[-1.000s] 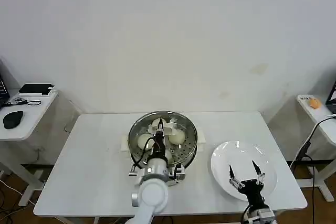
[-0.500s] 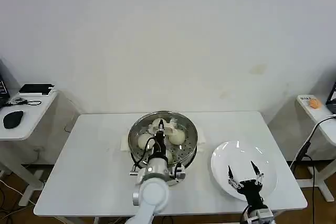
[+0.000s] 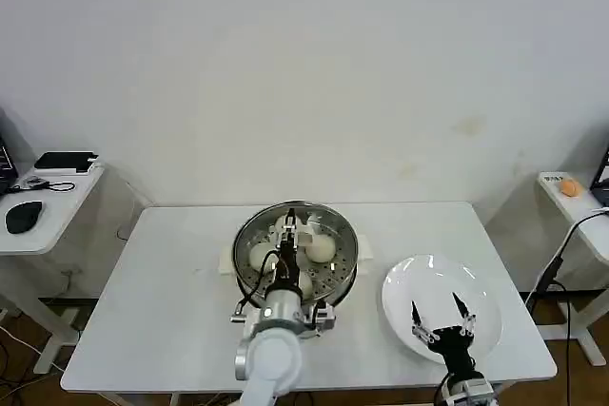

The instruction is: Take steamed baozi put them in steamer then cover it.

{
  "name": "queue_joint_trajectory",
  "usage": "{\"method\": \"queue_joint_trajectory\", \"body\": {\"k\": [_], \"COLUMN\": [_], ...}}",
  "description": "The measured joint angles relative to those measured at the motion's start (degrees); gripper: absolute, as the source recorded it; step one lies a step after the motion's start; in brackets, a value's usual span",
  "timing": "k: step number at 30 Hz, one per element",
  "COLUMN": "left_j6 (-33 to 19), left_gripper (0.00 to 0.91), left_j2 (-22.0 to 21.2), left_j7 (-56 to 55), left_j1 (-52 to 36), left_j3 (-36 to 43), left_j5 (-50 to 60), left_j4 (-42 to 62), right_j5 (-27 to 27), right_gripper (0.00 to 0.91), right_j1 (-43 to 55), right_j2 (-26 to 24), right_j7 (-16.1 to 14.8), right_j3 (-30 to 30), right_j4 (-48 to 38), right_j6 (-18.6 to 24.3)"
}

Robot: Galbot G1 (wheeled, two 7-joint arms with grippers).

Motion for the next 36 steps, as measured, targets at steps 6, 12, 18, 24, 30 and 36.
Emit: {"method": "queue_joint_trajectory", "body": {"k": [6, 12, 18, 24, 30, 36], "left_j6": [-0.76, -1.74, -3.05, -6.04, -9.85, -14.15], "left_gripper": [0.907, 0.907, 0.907, 0.907, 0.907, 0.907], "left_j2": [1.14, 3.62, 7.03, 9.85, 13.42, 14.76], "left_j7": [-0.51, -1.55, -5.51, -13.0, -18.11, -21.15], "left_j1": [2.17, 5.63, 10.96, 15.76, 20.06, 24.5], "left_j3": [-0.02, -1.58, -5.32, -12.68, -22.3, -28.76], "left_j5": [-1.14, -5.2, -17.07, -38.76, -61.7, -81.93], "left_j4": [-3.49, -8.68, -14.1, -15.4, -13.45, -11.65], "right_j5": [0.35, 0.82, 1.94, 3.17, 3.67, 4.11], "right_gripper": [0.907, 0.907, 0.907, 0.907, 0.907, 0.907], "right_j1": [-0.4, -0.88, -1.66, -3.18, -3.87, -4.49], "right_j2": [-0.52, -1.21, -2.43, -4.79, -6.08, -6.78], "right_j7": [0.29, 0.31, 0.38, 0.36, 0.28, 0.25], "right_j3": [0.22, 0.27, 0.27, 0.33, -0.43, -0.89], "right_j4": [0.32, 0.44, 1.0, 2.42, 3.36, 3.67], "right_j6": [-0.18, -0.39, -0.85, -1.49, -1.95, -2.0]}}
